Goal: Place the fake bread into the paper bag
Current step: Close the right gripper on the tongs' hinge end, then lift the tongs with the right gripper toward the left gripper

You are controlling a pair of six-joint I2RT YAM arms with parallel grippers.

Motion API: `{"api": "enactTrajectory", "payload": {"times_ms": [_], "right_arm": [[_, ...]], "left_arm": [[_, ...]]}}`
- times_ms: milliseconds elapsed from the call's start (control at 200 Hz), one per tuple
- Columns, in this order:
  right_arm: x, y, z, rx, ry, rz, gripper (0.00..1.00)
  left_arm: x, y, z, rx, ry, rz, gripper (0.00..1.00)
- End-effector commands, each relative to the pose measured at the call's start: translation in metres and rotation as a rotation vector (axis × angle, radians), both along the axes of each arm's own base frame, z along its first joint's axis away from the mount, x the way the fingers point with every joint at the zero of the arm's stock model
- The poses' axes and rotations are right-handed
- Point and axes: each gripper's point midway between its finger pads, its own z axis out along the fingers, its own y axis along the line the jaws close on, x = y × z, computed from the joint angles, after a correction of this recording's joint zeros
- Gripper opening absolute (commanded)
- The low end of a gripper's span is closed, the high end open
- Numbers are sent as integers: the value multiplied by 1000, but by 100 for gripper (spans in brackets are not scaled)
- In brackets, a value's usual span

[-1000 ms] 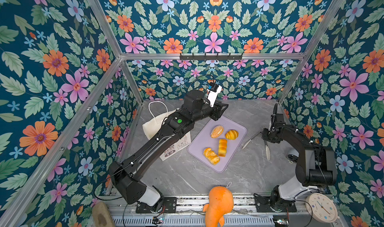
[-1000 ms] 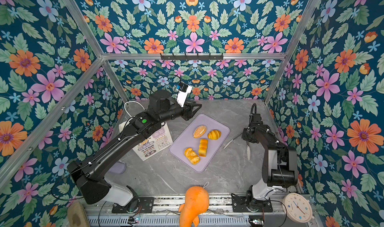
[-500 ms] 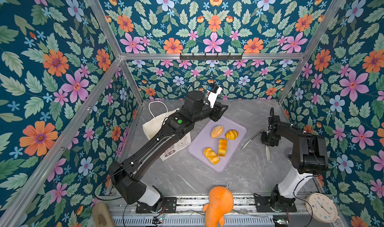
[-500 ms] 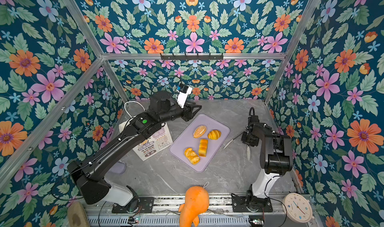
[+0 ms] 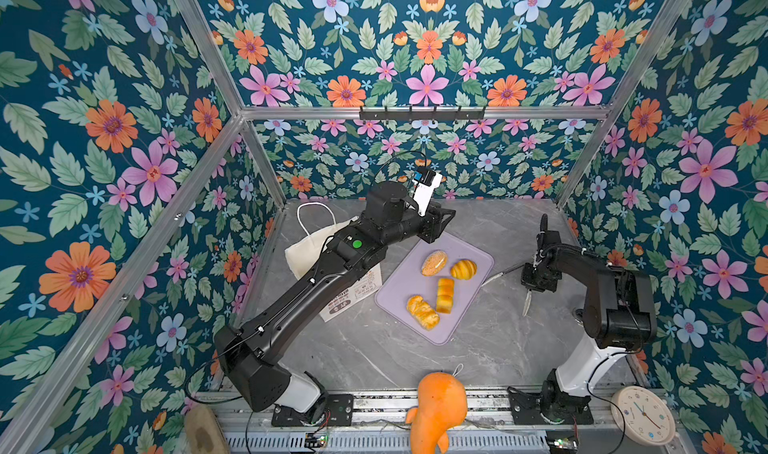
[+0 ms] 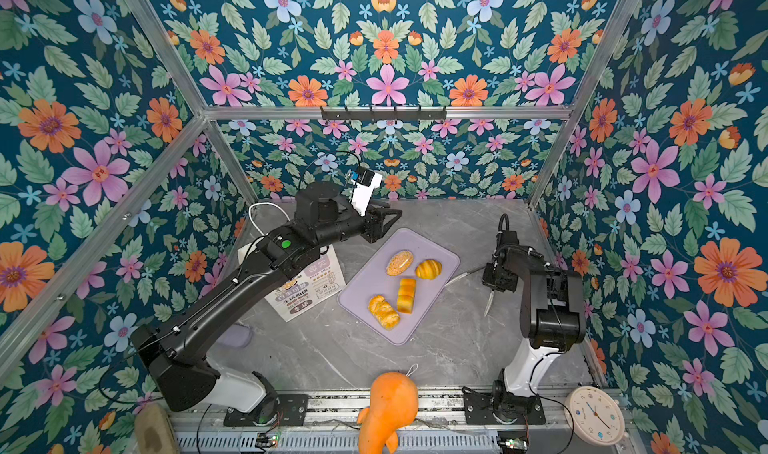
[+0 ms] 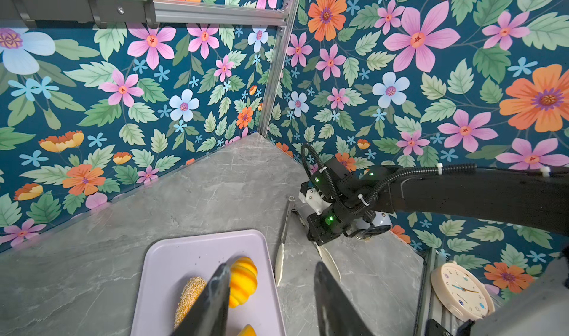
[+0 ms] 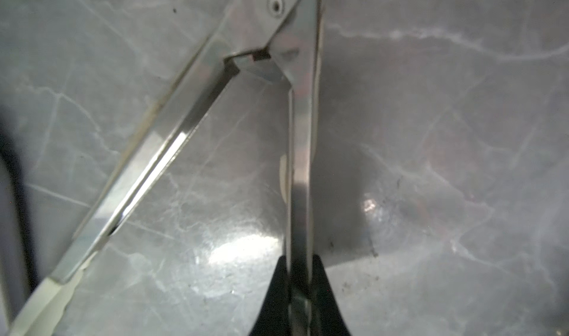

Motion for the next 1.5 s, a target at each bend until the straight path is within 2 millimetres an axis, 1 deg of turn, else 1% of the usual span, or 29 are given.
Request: {"api": "enactTrajectory", "payload": {"times_ms": [0,10,20,40,80,90,100,110,170,325,385,455,570,635,715,735,740,760,780,900,1015,1060,1100,1160,1205,1265,1340,1415,1495], "right_arm": [[10,13,25,48,-111,52,8],[10,14,25,54,-116,56,8],[12,15,35,54,-149,60,8],[14,17,44,62,-185,68,8],[16,21,58,76,-247,82,8],[17,22,59,80,-256,86,8],[17,23,65,81,-278,89,8],[17,24,67,84,-286,92,8],[19,27,90,85,-379,110,8],[17,34,155,102,-606,115,9],[13,44,182,140,-699,145,8],[6,60,216,205,-817,204,8],[-13,95,270,362,-1005,343,9],[-26,111,298,450,-1104,419,10],[-41,125,326,552,-1216,478,11],[-44,128,332,573,-1246,497,10],[-45,129,334,576,-1255,499,6],[-49,132,340,598,-1280,519,0],[-52,135,345,618,-1303,536,0],[-68,160,364,704,-1403,651,0],[-81,190,368,746,-1421,784,0],[-85,197,370,766,-1431,813,0],[-89,203,372,788,-1445,840,0],[-96,208,377,823,-1475,874,0],[-100,212,380,841,-1495,896,0],[-102,217,379,857,-1498,919,0],[-100,218,378,862,-1494,924,0],[-101,218,378,869,-1494,924,0],[-104,219,380,871,-1501,936,0]], "left_arm": [[-3,-3,7,-24,-3,-20,46],[-4,-3,6,-24,0,-23,46],[-3,-3,7,-25,0,-23,46],[-4,-4,8,-29,1,-28,46],[-5,-5,9,-35,6,-37,47],[-6,-5,8,-35,9,-39,47],[-6,-5,9,-37,8,-41,47],[-7,-6,10,-39,10,-45,47],[-9,-8,11,-48,15,-60,47],[-16,-13,19,-79,30,-111,49],[-22,-15,24,-91,38,-139,51],[-32,-15,32,-94,48,-189,53],[-50,-15,50,-128,57,-262,54],[-59,-14,60,-159,62,-299,55],[-66,-15,66,-191,75,-333,56],[-68,-16,67,-198,82,-345,56],[-68,-15,67,-200,84,-345,57],[-70,-16,68,-207,90,-359,57],[-72,-17,69,-214,98,-373,57],[-86,-29,69,-242,174,-493,57],[-102,-44,67,-243,251,-596,56],[-110,-48,67,-233,279,-631,56],[-112,-50,64,-221,304,-638,56],[-114,-53,58,-210,336,-644,56],[-119,-53,58,-212,343,-662,56],[-125,-53,56,-212,351,-690,54],[-134,-52,54,-205,348,-715,53],[-140,-51,46,-187,337,-731,52],[-142,-49,38,-171,342,-736,47]]}}
